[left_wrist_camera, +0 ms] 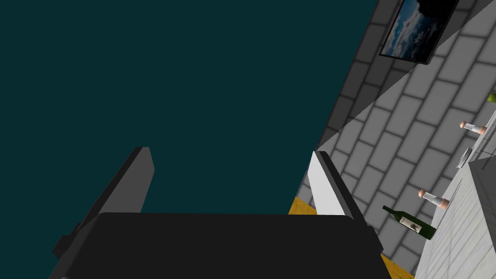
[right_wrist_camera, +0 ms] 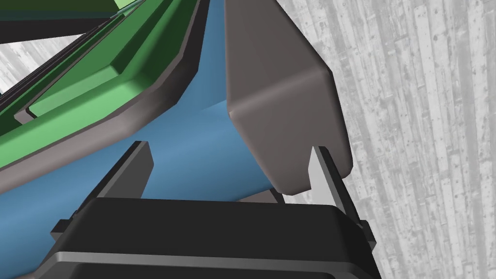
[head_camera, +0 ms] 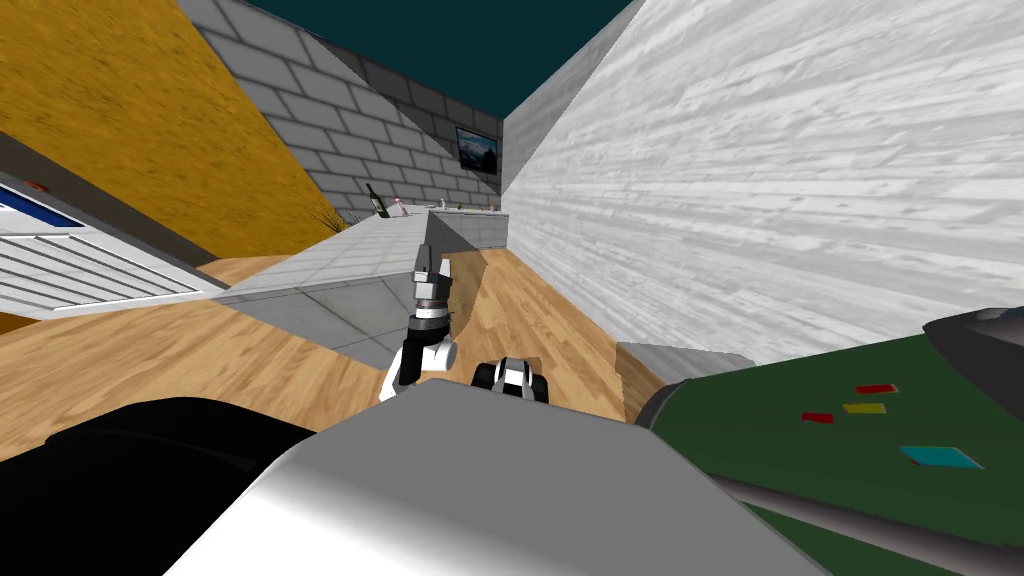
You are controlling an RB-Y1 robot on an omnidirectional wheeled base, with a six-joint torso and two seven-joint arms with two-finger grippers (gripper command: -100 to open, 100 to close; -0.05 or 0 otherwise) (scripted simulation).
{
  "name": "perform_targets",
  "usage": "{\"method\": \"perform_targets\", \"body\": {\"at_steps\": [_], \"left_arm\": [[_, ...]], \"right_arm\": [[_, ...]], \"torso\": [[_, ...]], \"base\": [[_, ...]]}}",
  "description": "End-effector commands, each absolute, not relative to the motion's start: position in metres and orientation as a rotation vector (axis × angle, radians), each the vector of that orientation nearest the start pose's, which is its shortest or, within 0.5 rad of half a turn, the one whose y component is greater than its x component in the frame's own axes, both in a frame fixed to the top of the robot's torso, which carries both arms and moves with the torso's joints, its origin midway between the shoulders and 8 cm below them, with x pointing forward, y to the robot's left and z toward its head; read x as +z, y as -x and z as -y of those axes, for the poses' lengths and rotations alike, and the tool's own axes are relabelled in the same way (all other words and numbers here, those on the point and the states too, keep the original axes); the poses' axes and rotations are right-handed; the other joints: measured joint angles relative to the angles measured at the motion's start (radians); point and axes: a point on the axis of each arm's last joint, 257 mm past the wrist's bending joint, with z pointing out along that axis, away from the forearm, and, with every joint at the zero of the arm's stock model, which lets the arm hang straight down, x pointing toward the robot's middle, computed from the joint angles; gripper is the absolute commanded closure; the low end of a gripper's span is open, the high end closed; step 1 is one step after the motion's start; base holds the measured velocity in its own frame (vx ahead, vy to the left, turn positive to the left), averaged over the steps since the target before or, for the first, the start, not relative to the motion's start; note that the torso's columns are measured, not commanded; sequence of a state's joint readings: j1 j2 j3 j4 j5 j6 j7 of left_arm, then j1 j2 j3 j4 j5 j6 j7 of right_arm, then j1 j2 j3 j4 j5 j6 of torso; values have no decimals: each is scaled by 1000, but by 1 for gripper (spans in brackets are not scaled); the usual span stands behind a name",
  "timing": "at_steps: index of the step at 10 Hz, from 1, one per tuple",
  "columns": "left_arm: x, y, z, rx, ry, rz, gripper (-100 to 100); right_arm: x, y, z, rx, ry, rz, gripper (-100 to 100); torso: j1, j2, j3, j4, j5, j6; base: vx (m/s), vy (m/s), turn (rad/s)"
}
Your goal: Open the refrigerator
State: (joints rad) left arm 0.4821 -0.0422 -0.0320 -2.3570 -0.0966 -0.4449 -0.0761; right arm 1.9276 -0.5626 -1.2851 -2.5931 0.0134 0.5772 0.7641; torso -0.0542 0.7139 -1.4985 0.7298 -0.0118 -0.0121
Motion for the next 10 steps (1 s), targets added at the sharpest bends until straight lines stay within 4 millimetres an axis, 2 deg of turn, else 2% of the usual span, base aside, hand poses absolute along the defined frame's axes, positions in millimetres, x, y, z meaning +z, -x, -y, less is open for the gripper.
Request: {"method": "perform_targets", "body": {"at_steps": [1,3,4,5,6,7,8,10], "left_arm": [[54,-340,-260,-1211,575,-621,0],[54,-340,-260,-1211,575,-621,0],[54,-340,-260,-1211,575,-621,0],[54,-340,-260,-1211,575,-621,0],[54,-340,-260,-1211,575,-621,0],[54,-340,-260,-1211,575,-621,0],[54,-340,-260,-1211,575,-621,0],[54,-340,-260,-1211,575,-621,0]], "right_arm": [[89,-61,652,-1623,47,-1997,100],[89,-61,652,-1623,47,-1997,100],[77,-59,648,-1599,53,-2031,100],[81,-51,653,-1637,41,-2034,100],[81,-51,653,-1637,41,-2034,100],[86,-42,659,-1674,29,-2037,100],[86,-42,659,-1674,29,-2037,100],[95,-24,669,-1751,5,-2041,100]], "torso": [[2,2,1,1,1,0],[3,-1,-1,0,2,-3],[2,-3,-3,-1,2,-4],[13,-7,-3,-3,1,-1],[22,-7,-3,-3,5,-1],[25,-3,-1,-2,7,-1],[23,0,1,-1,7,0],[25,16,12,5,7,5]], "base": [[-5,-6,-24],[-8,-6,7],[102,119,-41],[203,183,-46],[221,147,11],[284,133,27],[202,114,11],[237,129,32]]}}
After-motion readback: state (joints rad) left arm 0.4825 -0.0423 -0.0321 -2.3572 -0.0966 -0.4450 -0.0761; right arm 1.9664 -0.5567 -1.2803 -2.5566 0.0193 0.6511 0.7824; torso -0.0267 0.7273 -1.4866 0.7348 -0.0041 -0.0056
